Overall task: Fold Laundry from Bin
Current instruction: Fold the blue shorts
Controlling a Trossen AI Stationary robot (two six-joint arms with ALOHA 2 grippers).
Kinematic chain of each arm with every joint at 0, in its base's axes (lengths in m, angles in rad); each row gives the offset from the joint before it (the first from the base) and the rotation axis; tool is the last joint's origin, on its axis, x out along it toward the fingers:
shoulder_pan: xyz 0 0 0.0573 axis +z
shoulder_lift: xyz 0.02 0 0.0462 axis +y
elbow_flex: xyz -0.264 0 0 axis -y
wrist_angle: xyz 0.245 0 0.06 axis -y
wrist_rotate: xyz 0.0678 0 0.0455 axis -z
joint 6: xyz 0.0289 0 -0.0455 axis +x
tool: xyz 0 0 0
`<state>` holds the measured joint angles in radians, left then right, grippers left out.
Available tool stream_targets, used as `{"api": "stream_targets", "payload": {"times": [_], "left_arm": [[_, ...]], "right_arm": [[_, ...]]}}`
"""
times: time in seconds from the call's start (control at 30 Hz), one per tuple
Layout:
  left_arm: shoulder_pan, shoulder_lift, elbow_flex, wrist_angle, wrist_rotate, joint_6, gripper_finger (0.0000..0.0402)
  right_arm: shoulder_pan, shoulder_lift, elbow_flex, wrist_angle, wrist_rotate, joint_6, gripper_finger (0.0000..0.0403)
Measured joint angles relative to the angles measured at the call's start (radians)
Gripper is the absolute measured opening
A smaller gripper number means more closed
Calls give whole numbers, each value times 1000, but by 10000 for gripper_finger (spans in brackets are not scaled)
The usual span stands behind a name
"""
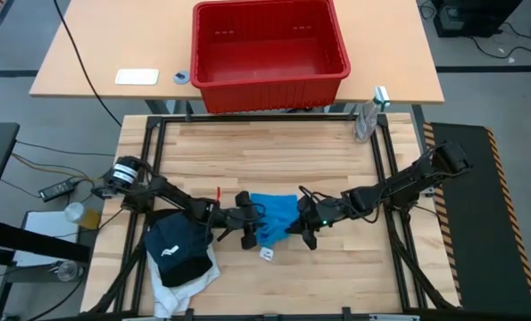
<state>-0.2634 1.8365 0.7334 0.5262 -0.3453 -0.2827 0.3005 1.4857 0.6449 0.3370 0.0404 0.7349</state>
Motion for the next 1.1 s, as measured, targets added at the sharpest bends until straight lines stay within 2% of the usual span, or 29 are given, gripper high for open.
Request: {"api": "stream_targets", "payload": {"times": [0.1, 0.27, 0.67, 0.9, 1.1], "left_arm": [[6, 32, 5, 78, 23, 40, 121], [14, 67, 13, 23, 92, -21, 121], [-43, 70, 13, 29, 100, -47, 121], [-57, 70, 13, 30, 101, -47, 121], [-52, 71, 13, 48, 101, -42, 121]], "right_arm": [[-4, 1, 0, -1, -5, 4, 16], [-1, 1, 0, 5, 36, 16, 16], [-26, 1, 0, 29, 192, 85, 16], [-86, 3, 0, -4, 195, 53, 16], [-128, 84, 0, 32, 148, 47, 16]]}}
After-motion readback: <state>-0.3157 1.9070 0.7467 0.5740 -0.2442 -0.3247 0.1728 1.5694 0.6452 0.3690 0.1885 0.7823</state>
